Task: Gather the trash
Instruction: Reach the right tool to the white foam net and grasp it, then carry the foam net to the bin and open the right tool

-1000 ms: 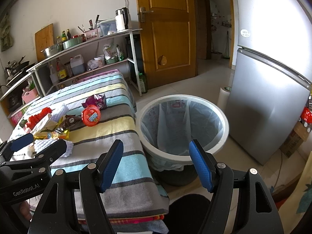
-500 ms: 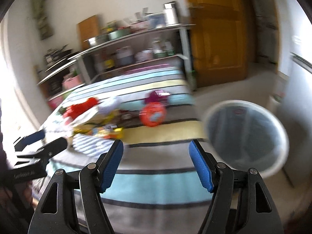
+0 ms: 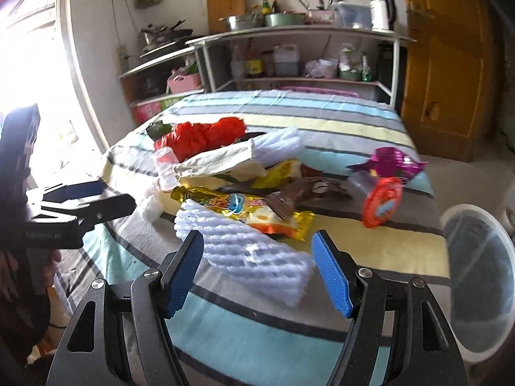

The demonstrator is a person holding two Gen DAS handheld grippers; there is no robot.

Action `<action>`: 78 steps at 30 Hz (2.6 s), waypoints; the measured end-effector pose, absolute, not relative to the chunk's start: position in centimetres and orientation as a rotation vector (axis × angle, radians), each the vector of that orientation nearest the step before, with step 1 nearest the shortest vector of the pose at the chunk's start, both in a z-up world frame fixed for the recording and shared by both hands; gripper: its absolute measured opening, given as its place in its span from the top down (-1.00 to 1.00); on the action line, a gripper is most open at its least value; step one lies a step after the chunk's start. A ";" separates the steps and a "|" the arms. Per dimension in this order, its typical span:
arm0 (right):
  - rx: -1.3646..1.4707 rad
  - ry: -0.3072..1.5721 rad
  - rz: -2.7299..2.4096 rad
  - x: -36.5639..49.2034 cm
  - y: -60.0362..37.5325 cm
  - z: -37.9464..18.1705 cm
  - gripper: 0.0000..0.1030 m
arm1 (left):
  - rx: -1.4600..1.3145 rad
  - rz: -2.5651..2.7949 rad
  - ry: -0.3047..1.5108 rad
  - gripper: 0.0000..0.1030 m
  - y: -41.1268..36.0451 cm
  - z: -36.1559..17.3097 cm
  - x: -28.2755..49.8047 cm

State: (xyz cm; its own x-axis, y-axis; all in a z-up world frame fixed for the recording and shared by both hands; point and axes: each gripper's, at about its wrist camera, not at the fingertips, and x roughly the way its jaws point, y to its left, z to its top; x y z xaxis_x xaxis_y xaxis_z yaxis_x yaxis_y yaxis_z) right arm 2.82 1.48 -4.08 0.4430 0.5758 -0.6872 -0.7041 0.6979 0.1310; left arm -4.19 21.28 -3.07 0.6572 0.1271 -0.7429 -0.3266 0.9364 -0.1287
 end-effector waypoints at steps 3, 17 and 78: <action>-0.183 0.804 0.796 3.0 1.7 -4.1 -0.37 | -0.293 0.239 0.813 -1.00 21.6 -3.2 -3.6; -0.195 0.813 0.790 1.7 1.1 -4.4 0.25 | -0.324 0.234 0.840 -0.38 22.1 -4.4 -2.6; 0.101 0.599 0.508 0.4 -12.6 1.9 0.82 | -0.147 -0.062 0.645 0.44 11.4 4.3 -0.8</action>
